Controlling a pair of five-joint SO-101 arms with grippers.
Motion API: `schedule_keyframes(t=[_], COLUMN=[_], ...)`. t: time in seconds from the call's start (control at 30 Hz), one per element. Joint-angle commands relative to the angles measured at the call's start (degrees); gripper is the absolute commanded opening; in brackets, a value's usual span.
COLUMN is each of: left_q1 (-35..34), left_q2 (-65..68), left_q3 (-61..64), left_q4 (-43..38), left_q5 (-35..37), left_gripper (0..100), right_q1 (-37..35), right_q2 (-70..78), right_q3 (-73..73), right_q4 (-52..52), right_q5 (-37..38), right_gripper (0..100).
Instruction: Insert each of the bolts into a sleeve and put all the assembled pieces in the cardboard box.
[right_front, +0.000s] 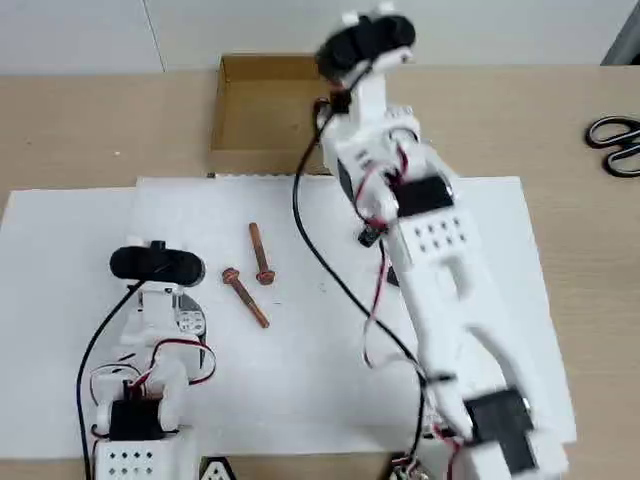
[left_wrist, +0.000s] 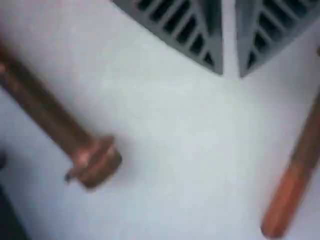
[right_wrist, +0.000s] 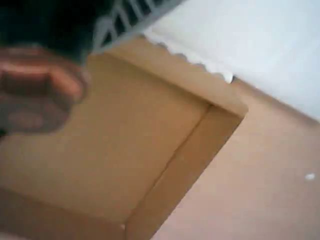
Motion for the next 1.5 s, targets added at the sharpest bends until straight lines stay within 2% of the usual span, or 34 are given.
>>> schedule_keyframes(t=[0.0,0.53,0.73,0.97,1.17,1.47], left_q1=[-0.09,-0.09,-0.09,-0.09,-0.09,-0.09], left_q2=[-0.7,-0.7,-0.7,-0.7,-0.7,-0.7], left_q3=[-0.31,-0.31,-0.31,-0.31,-0.31,-0.31], left_q4=[0.26,0.09,0.09,0.09,0.09,0.09], left_q5=[0.09,-0.09,-0.09,-0.09,-0.09,-0.09], left_gripper=[0,0,0,0,0,0], right_q1=[0.84,-0.75,-3.03,-3.12,-3.38,-3.47], right_q2=[7.6,46.9,52.53,52.79,49.19,42.59], right_q3=[-13.1,-49.67,-55.3,-55.38,-59.16,-65.32], right_q4=[-1.98,-5.76,-1.27,-0.13,12.26,38.11], right_q5=[-0.44,-0.26,1.93,2.02,1.67,1.23], right_gripper=[0.4,1.3,14.3,12.2,12.3,12.2])
